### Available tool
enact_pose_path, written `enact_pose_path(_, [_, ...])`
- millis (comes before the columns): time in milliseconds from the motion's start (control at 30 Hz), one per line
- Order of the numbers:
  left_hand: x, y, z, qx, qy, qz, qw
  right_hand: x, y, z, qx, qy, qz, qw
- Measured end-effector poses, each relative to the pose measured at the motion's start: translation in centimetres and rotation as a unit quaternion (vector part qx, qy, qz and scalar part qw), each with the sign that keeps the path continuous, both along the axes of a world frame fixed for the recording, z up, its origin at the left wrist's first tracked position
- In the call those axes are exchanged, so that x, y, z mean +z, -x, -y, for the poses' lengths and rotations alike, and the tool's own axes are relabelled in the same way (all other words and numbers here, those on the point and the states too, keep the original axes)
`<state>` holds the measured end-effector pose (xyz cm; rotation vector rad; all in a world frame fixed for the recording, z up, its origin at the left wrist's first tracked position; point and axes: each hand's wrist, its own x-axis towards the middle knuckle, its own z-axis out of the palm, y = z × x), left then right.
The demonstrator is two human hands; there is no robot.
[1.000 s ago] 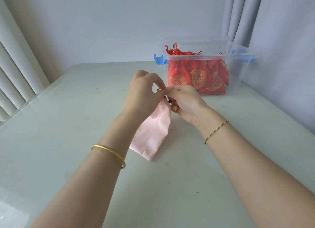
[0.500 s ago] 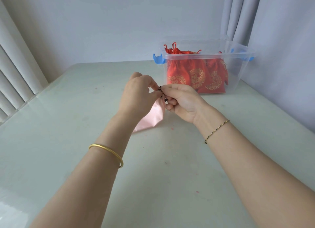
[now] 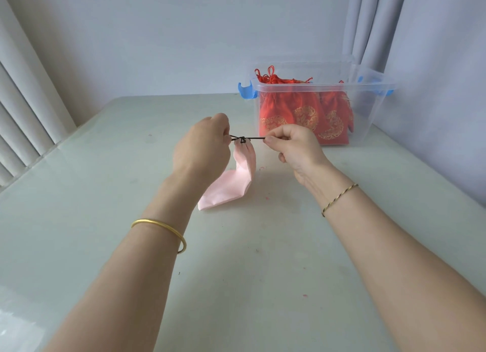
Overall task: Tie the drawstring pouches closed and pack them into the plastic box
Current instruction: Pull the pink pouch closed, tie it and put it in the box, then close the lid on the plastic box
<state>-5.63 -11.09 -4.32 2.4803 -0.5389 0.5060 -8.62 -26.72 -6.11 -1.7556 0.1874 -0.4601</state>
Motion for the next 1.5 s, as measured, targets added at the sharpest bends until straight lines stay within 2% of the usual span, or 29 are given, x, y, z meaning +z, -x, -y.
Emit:
enact_pose_path(67, [-0.1,0.0,0.1,-0.009,-0.005,0.009,1.0,-0.2,0.1,0.1,-0.009,0.017,0.0,1.0])
enact_pose_path(133, [-0.1,0.0,-0.1,-0.036,0.037,-0.033,0.998,0.2,0.5,0.2,0.005,0.057,-0.014,0.998])
enact_pose_path(267, [0.7,0.2,-0.3,-0.081,0.082,-0.092,0.989,2.1,1.4,0.3,0.09,0.089,-0.064,0.99])
enact_pose_path(367, [1.6,0.9,0.2,-0.112,0.118,-0.081,0.983,3.0,2.3,-0.7,0.094,0.241,-0.031,0.966])
enact_pose_path(400, [1.9,1.2,0.5,-0.122,0.127,-0.08,0.981,3.1,2.6,-0.8,0.078,0.265,-0.017,0.961])
enact_pose_path(533, [2.8,1.1,1.2,-0.155,0.135,-0.082,0.975,4.5,3.4,0.4,0.06,0.214,-0.016,0.975])
enact_pose_path(700, [6.1,-0.2,2.5,-0.177,0.1,-0.122,0.971,8.5,4.6,4.3,0.068,0.024,0.001,0.997])
enact_pose_path(800, [8.8,-1.8,4.3,-0.161,0.108,-0.108,0.975,11.7,4.2,6.8,0.033,-0.039,0.05,0.997])
enact_pose_path(933, [10.8,-4.8,6.7,-0.123,0.136,-0.085,0.979,14.2,1.3,10.3,-0.05,-0.046,0.069,0.995])
enact_pose_path(1000, [11.2,-6.5,7.9,-0.107,0.144,-0.084,0.98,14.8,-1.1,11.9,-0.082,-0.042,0.049,0.995])
enact_pose_path(1100, [11.2,-9.1,8.9,-0.068,0.106,-0.085,0.988,14.7,-5.1,14.0,-0.123,-0.032,-0.005,0.992])
enact_pose_path(1167, [11.2,-10.9,9.2,-0.051,0.074,-0.081,0.993,14.2,-6.9,14.8,-0.155,0.057,-0.089,0.982])
enact_pose_path(1200, [11.2,-11.9,9.5,-0.045,0.059,-0.075,0.994,13.9,-7.5,15.2,-0.155,0.152,-0.143,0.966])
enact_pose_path(1267, [11.3,-13.5,10.2,-0.036,0.031,-0.062,0.997,13.5,-8.1,15.4,-0.141,0.345,-0.214,0.903])
enact_pose_path(1300, [11.4,-14.4,10.9,-0.035,0.017,-0.058,0.998,13.4,-8.4,15.7,-0.145,0.408,-0.221,0.874])
enact_pose_path(1367, [11.5,-15.7,12.1,-0.036,-0.015,-0.053,0.998,13.3,-8.9,16.5,-0.161,0.467,-0.214,0.843])
enact_pose_path(1500, [11.3,-18.1,14.5,-0.044,-0.098,-0.059,0.992,13.5,-10.1,18.4,-0.182,0.481,-0.171,0.841])
